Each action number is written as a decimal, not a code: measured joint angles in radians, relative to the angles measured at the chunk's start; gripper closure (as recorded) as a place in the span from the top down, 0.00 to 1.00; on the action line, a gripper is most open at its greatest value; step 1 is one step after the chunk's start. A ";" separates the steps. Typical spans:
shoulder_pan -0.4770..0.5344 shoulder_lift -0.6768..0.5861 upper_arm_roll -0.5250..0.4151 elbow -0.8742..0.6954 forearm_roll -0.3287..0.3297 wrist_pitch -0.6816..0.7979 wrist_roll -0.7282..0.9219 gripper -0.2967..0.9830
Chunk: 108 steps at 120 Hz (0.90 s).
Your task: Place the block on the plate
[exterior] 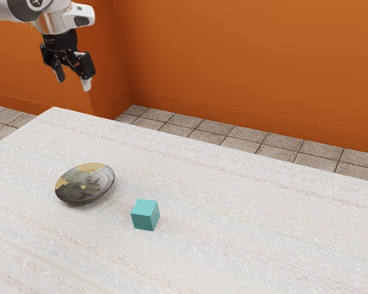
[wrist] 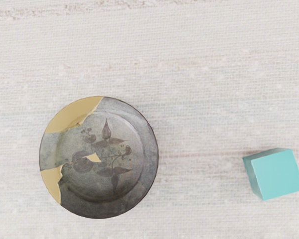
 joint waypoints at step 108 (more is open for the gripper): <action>-0.208 0.140 -0.012 -0.568 -0.208 0.507 -0.257 0.77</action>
